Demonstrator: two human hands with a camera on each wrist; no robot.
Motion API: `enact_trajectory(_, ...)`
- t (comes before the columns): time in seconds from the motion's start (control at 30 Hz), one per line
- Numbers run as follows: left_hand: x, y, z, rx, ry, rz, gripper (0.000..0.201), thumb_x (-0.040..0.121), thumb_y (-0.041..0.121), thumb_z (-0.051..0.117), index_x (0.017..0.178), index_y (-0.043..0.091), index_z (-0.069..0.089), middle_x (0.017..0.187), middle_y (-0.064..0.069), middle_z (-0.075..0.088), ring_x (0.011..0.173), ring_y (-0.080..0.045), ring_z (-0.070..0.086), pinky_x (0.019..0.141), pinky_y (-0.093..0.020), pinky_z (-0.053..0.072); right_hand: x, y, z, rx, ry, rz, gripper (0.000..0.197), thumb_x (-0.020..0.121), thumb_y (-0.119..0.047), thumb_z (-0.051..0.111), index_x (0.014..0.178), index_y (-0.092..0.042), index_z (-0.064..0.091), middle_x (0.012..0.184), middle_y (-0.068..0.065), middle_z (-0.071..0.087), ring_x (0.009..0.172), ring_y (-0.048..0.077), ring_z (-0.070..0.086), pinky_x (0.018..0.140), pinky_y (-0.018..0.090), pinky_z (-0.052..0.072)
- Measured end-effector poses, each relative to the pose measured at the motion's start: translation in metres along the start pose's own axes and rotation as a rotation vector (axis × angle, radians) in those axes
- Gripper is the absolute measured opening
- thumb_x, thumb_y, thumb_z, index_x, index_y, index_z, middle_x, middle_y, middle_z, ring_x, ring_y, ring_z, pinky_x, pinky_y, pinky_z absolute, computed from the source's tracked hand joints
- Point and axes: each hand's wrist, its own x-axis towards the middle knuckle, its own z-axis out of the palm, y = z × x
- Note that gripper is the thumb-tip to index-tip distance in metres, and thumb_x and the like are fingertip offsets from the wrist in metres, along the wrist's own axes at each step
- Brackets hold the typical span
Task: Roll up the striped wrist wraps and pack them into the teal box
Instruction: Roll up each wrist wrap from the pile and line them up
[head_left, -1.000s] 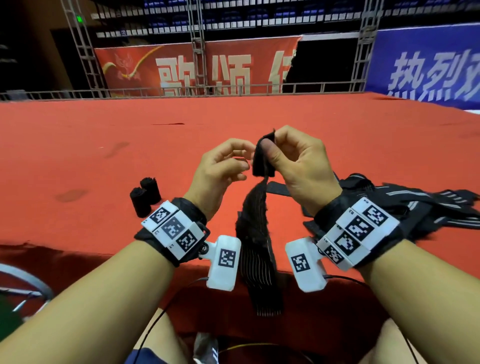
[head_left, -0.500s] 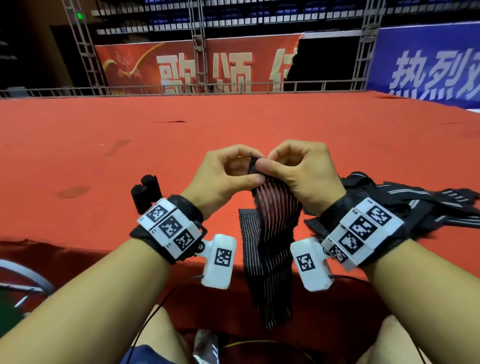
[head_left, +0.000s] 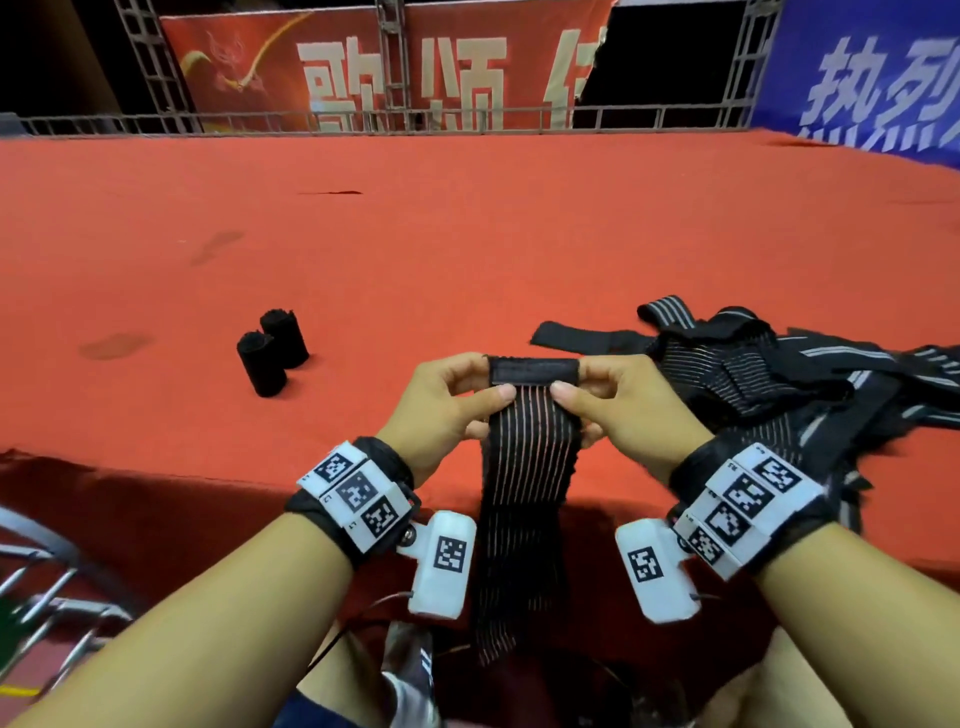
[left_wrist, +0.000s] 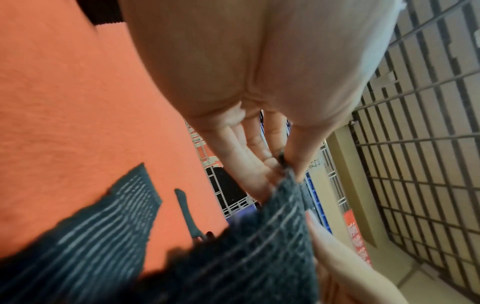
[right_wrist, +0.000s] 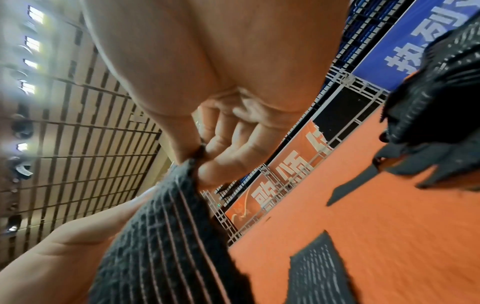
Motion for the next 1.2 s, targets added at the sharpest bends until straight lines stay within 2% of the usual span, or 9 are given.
enact_trajectory(0.23, 0.045, -0.057, -0.02, 0.211, 0.254, -0.185, 0.011, 0.097, 0.01, 0.064, 0.087, 0.013, 0.066, 0.09, -0.004, 0.061, 0.07, -0.008, 0.06, 0.057, -0.02, 0.054, 0.046, 0.065, 0.008, -0.081, 0.064, 0.191, 0.019, 0.101, -0.013, 0.058, 0.087, -0.015, 0.07, 0.054, -0.014, 0.055, 0.05, 0.006, 0.047, 0.051, 0.028, 0.045)
enact_trajectory(0.37, 0.085, -0.097, -0.04, 0.354, 0.272, -0.332, 0.016, 0.096, 0.011, 0.067, 0.111, 0.011, 0.063, 0.114, -0.009, 0.06, 0.072, -0.015, 0.062, 0.052, -0.026, 0.053, 0.08, 0.101, 0.014, -0.07, 0.101, 0.251, 0.028, 0.099, -0.015, 0.062, 0.07, -0.013, 0.064, 0.06, -0.011, 0.059, 0.056, 0.005, 0.051, 0.061, 0.026, 0.042)
enact_trajectory(0.53, 0.12, -0.123, -0.054, 0.712, 0.221, -0.334, 0.044, 0.087, 0.027, 0.077, 0.128, 0.02, 0.062, 0.097, 0.011, 0.066, 0.099, -0.021, 0.069, 0.095, -0.035, 0.052, 0.109, 0.137, 0.014, -0.162, 0.141, 0.376, 0.042, 0.096, -0.019, 0.066, 0.058, -0.016, 0.048, 0.054, -0.004, 0.049, 0.045, 0.01, 0.041, 0.05, 0.025, 0.036)
enact_trajectory(0.63, 0.138, -0.121, -0.058, 0.819, 0.188, -0.372, 0.028, 0.083, 0.034, 0.081, 0.106, 0.029, 0.067, 0.077, 0.016, 0.059, 0.081, -0.014, 0.062, 0.077, -0.026, 0.045, 0.115, 0.145, 0.014, -0.115, 0.16, 0.451, 0.042, 0.095, -0.016, 0.068, 0.06, -0.017, 0.045, 0.058, 0.001, 0.045, 0.048, 0.012, 0.042, 0.044, 0.023, 0.039)
enact_trajectory(0.77, 0.144, -0.129, -0.064, 0.657, 0.182, -0.371, 0.019, 0.082, 0.018, 0.082, 0.075, 0.021, 0.065, 0.061, 0.008, 0.054, 0.056, -0.011, 0.05, 0.063, -0.024, 0.04, 0.113, 0.143, 0.015, -0.07, 0.174, 0.445, 0.038, 0.095, -0.014, 0.068, 0.063, -0.014, 0.048, 0.055, -0.001, 0.042, 0.047, 0.01, 0.041, 0.041, 0.019, 0.038)
enact_trajectory(0.9, 0.132, -0.123, -0.06, 0.423, 0.055, -0.24, 0.022, 0.09, -0.005, 0.068, 0.081, 0.013, 0.058, 0.063, -0.006, 0.055, 0.048, -0.005, 0.048, 0.053, -0.016, 0.042, 0.109, 0.139, 0.016, 0.028, 0.17, 0.399, 0.033, 0.096, -0.011, 0.066, 0.066, -0.004, 0.054, 0.055, 0.0, 0.041, 0.044, 0.009, 0.036, 0.041, 0.019, 0.033)
enact_trajectory(1.0, 0.131, -0.119, -0.059, 0.335, 0.044, -0.222, 0.02, 0.091, -0.01, 0.063, 0.093, 0.009, 0.058, 0.065, -0.01, 0.058, 0.052, -0.01, 0.049, 0.054, -0.016, 0.045, 0.104, 0.135, 0.016, 0.134, 0.158, 0.306, 0.019, 0.096, -0.008, 0.064, 0.092, 0.01, 0.067, 0.067, 0.003, 0.056, 0.052, 0.006, 0.046, 0.049, 0.021, 0.039)
enact_trajectory(1.1, 0.13, -0.119, -0.058, 0.305, 0.072, -0.256, 0.021, 0.091, -0.008, 0.065, 0.11, 0.002, 0.064, 0.068, -0.011, 0.063, 0.057, -0.013, 0.053, 0.056, -0.016, 0.047, 0.101, 0.134, 0.015, 0.19, 0.138, 0.226, 0.015, 0.097, -0.005, 0.062, 0.104, 0.004, 0.071, 0.085, 0.009, 0.068, 0.067, 0.008, 0.061, 0.059, 0.018, 0.048)
enact_trajectory(1.2, 0.13, -0.12, -0.056, 0.31, 0.101, -0.266, 0.01, 0.095, -0.002, 0.063, 0.103, -0.006, 0.068, 0.065, -0.006, 0.06, 0.051, -0.006, 0.049, 0.049, -0.013, 0.038, 0.107, 0.138, 0.017, 0.142, 0.116, 0.22, 0.012, 0.097, -0.01, 0.064, 0.097, -0.003, 0.074, 0.085, 0.012, 0.07, 0.073, 0.017, 0.061, 0.067, 0.03, 0.051)
